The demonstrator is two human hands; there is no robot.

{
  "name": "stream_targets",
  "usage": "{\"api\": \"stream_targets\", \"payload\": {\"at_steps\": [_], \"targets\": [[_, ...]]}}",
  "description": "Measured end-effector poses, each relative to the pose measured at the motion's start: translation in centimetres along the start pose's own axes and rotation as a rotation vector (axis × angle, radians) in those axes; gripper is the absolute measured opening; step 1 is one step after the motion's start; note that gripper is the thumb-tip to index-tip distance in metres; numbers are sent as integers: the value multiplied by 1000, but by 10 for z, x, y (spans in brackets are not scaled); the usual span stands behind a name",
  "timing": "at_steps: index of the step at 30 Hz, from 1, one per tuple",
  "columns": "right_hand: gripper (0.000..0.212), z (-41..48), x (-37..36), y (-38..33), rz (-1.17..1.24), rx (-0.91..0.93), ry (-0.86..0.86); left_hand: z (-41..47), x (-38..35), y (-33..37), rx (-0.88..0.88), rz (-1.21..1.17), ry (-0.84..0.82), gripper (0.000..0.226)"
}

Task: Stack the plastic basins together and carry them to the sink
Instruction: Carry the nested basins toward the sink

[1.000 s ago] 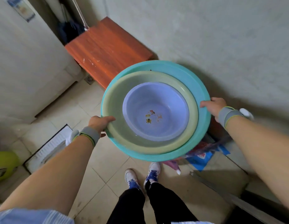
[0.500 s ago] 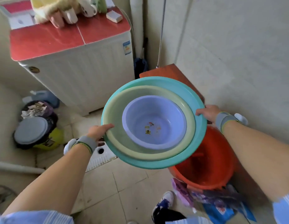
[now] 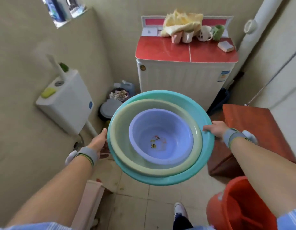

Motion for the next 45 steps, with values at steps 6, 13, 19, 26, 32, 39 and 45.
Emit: {"api": "stream_targets", "payload": {"at_steps": [6, 13, 19, 26, 32, 39, 45], "targets": [[16, 58, -102, -92, -148, 110, -242, 27, 85, -35, 76, -149, 231, 62], [16, 87, -218, -183, -390, 257, -507, 17, 129, -95, 193, -394, 442, 42], [27, 67, -312, -228, -632, 400, -622, -2, 164, -173, 303, -627, 615, 38], [27, 13, -420, -250, -797, 512, -675, -16, 201, -259, 432, -823, 682, 33], [40, -28, -513, -245, -861, 499, -715, -4, 253, -319, 498, -894, 698, 32], [38, -49, -603, -249, -930, 570, -700, 32, 289, -366, 483, -1002, 798, 32], [39, -44, -684, -253, -930, 595, -751, 65, 315, -386, 421, -1081, 882, 66]]}}
Point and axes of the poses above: each hand's wrist, its own z-axis towards the middle knuckle, its own x-axis out of the back of the hand, y = z × x, the point moved 6 cm from there along z, towards the middle knuckle, and after that the axes turned 15 degrees about -z, right-handed, at the moved point
